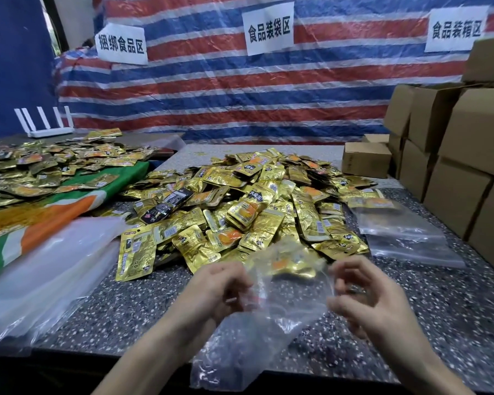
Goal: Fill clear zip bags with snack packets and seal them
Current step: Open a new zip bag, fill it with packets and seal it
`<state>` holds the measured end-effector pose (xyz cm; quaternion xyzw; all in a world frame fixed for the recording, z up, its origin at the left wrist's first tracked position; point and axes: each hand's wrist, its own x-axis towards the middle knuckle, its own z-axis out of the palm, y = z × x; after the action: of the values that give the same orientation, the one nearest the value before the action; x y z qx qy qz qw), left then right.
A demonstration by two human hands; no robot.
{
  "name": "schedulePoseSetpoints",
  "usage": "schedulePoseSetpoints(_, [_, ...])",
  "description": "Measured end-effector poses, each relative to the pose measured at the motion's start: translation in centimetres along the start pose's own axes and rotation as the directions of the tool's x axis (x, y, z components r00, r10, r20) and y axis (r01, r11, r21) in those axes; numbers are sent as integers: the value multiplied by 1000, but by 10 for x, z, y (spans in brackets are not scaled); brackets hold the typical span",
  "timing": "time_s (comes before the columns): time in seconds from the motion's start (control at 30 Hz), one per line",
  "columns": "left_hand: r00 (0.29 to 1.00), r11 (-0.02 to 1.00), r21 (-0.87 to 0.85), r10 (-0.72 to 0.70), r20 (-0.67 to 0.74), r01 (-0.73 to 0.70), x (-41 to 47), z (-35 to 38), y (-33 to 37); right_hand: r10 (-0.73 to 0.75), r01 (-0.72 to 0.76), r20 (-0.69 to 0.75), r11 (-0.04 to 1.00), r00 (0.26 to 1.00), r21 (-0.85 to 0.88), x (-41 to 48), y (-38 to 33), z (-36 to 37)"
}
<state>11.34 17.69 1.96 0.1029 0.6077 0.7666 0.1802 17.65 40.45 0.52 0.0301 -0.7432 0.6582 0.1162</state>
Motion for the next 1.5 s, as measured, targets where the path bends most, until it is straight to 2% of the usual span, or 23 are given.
schedulePoseSetpoints(0.03, [1000,1000,-1,-9,26,9,0,6,0,-133,135,22,980,991,-146,-1,-2,1])
schedulePoseSetpoints(0.07, [998,1000,5,-19,60,18,0,13,1,-275,287,82,917,958,-277,-2,-5,1])
schedulePoseSetpoints(0.13, [990,999,18,-30,136,28,3,24,1,-491,574,297,711,819,-407,0,-14,-2])
schedulePoseSetpoints(0.17, [986,999,21,-34,165,30,5,28,2,-511,656,415,631,753,-414,2,-17,-4])
schedulePoseSetpoints(0.2, [982,999,22,-34,184,30,7,31,4,-481,690,505,594,717,-414,4,-21,-8])
schedulePoseSetpoints(0.27, [984,1000,12,-30,178,29,14,32,7,-393,680,579,587,714,-440,9,-28,-18])
schedulePoseSetpoints(0.4, [996,998,-69,14,90,-8,36,23,13,-410,641,509,618,757,-456,17,-28,-38])
schedulePoseSetpoints(0.53, [988,991,51,118,104,-124,67,3,8,-504,653,415,591,757,-473,22,-34,-50])
schedulePoseSetpoints(0.57, [989,982,124,133,62,-140,77,-1,4,-517,656,404,585,755,-477,22,-35,-52])
schedulePoseSetpoints(0.6, [985,953,259,169,-13,-160,88,-5,-2,-525,658,398,575,752,-486,22,-37,-52])
schedulePoseSetpoints(0.63, [966,875,456,236,-102,-166,101,-9,-9,-529,660,397,562,750,-499,23,-38,-52])
schedulePoseSetpoints(0.7, [924,582,810,343,-172,-66,122,-15,-23,-510,646,399,557,762,-522,25,-37,-51])
schedulePoseSetpoints(0.77, [944,336,942,300,-135,28,136,-15,-40,-480,641,425,551,767,-534,27,-37,-47])
schedulePoseSetpoints(0.8, [953,271,961,274,-126,49,141,-14,-47,-468,643,441,540,765,-543,28,-37,-45])
schedulePoseSetpoints(0.87, [945,242,968,295,-144,72,149,-13,-57,-448,645,464,520,764,-560,29,-36,-40])
schedulePoseSetpoints(0.93, [932,283,956,320,-171,79,151,-13,-58,-444,650,475,517,760,-557,30,-36,-35])
schedulePoseSetpoints(1.07, [924,651,758,303,-235,-21,137,-16,-39,-449,656,479,545,754,-522,32,-35,-28])
schedulePoseSetpoints(1.17, [895,798,600,310,-320,-62,118,-27,-11,-452,656,475,511,755,-555,32,-35,-25])
schedulePoseSetpoints(1.23, [875,837,526,359,-324,-149,100,-32,12,-446,650,474,509,760,-564,32,-35,-22])
schedulePoseSetpoints(1.37, [845,836,442,467,-259,-326,57,-29,55,-445,654,479,519,757,-551,31,-35,-13])
schedulePoseSetpoints(1.5, [890,815,491,429,-154,-308,20,-11,80,-477,682,488,535,731,-500,30,-36,-2])
